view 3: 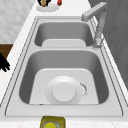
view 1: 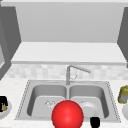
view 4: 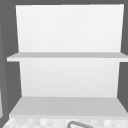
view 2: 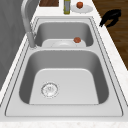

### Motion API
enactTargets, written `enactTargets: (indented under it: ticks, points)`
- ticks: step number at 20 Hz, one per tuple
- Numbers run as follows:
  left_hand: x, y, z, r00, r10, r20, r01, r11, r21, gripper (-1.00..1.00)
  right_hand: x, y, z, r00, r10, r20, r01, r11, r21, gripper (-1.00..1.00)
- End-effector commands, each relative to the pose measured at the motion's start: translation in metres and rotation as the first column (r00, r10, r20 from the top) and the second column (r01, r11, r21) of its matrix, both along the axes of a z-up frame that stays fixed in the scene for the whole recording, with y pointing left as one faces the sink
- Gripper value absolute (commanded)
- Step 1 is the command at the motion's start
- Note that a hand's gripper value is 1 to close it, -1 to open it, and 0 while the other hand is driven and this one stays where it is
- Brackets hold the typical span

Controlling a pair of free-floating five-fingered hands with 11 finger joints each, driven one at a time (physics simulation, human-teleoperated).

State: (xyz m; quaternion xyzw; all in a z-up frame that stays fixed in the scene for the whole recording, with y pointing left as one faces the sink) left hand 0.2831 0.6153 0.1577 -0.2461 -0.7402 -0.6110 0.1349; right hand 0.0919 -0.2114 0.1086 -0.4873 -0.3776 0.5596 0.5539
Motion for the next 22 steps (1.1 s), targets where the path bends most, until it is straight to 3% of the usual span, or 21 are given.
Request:
enactTargets:
  ticks: [1,8,15,22]
  points:
    - [0.000,-0.008,0.025,0.9989,-0.040,-0.024,0.040,0.9991,0.013,1.00,0.000,0.000,0.000,1.000,0.000,0.000,0.000,1.000,0.000,0.00]
    - [0.003,-0.030,0.072,0.9995,-0.024,-0.022,0.024,0.9997,-0.002,1.00,0.000,0.000,0.000,1.000,0.000,0.000,0.000,1.000,0.000,0.00]
    - [0.013,-0.073,0.113,1.0000,0.002,-0.004,-0.002,1.0000,-0.005,1.00,0.000,0.000,0.000,1.000,0.000,0.000,0.000,1.000,0.000,0.00]
    - [0.031,-0.123,0.141,1.0000,0.003,-0.003,-0.003,0.9999,-0.011,1.00,0.000,0.000,0.000,1.000,0.000,0.000,0.000,1.000,0.000,0.00]
